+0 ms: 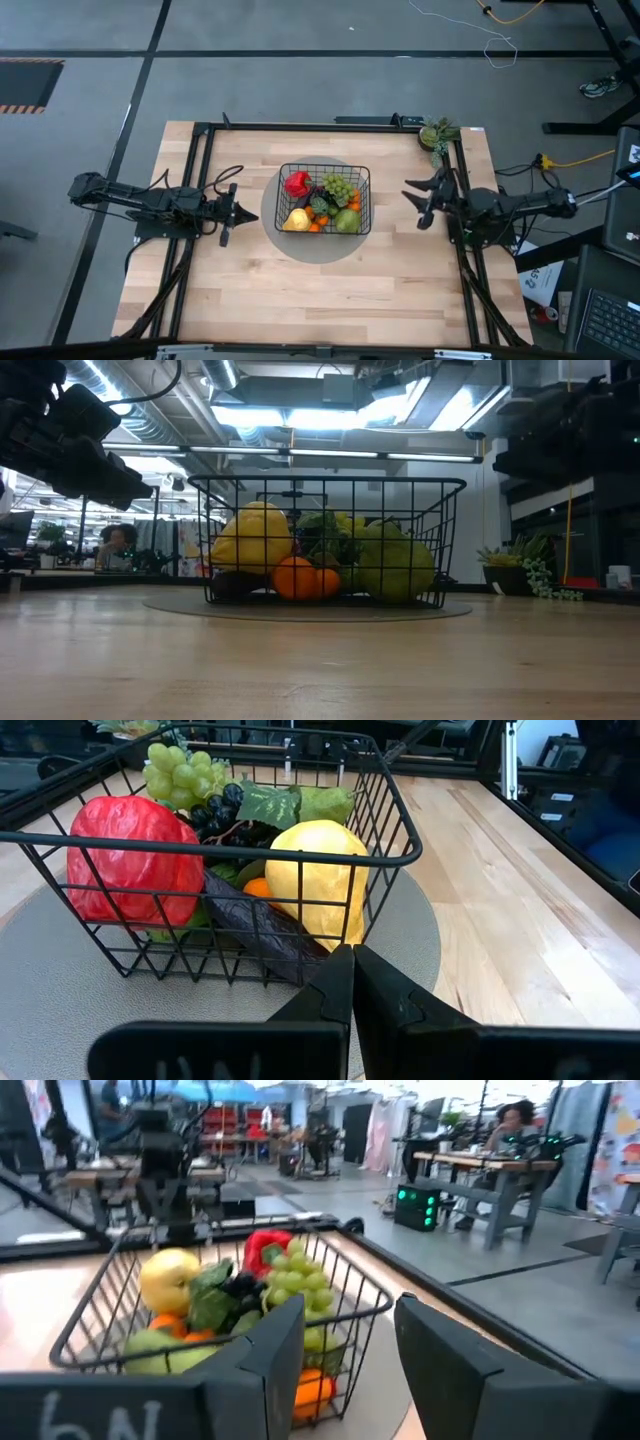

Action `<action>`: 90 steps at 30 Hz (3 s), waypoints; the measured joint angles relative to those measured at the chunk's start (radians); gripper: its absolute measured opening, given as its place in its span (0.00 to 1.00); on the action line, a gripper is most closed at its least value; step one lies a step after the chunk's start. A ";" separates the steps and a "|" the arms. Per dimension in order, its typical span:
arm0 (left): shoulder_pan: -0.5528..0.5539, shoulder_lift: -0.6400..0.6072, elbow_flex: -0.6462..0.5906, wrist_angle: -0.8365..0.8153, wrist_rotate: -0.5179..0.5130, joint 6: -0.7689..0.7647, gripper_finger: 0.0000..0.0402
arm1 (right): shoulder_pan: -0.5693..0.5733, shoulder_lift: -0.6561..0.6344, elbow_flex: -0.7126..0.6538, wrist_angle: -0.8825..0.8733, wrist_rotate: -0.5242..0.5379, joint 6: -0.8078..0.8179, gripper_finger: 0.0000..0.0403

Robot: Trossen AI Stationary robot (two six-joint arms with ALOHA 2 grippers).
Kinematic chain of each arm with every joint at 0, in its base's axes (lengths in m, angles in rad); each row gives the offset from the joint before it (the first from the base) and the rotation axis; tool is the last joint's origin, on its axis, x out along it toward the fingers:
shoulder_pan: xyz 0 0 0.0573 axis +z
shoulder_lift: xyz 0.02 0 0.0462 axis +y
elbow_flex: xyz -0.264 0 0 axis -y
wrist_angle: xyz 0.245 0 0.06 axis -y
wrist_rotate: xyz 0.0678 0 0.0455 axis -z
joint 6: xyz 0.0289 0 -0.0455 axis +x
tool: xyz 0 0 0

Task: Build produce basket
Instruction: Return to Home Position

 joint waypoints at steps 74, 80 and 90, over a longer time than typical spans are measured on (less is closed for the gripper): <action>0.000 0.000 0.000 0.000 0.000 0.000 0.00 | -0.099 0.048 0.000 0.116 -0.367 -0.078 0.39; 0.000 0.000 0.000 0.000 0.000 0.000 0.00 | -0.099 0.048 0.000 0.102 -0.367 -0.078 0.39; 0.000 0.000 0.000 0.000 0.000 0.000 0.00 | -0.099 0.048 0.000 0.075 -0.367 -0.036 0.39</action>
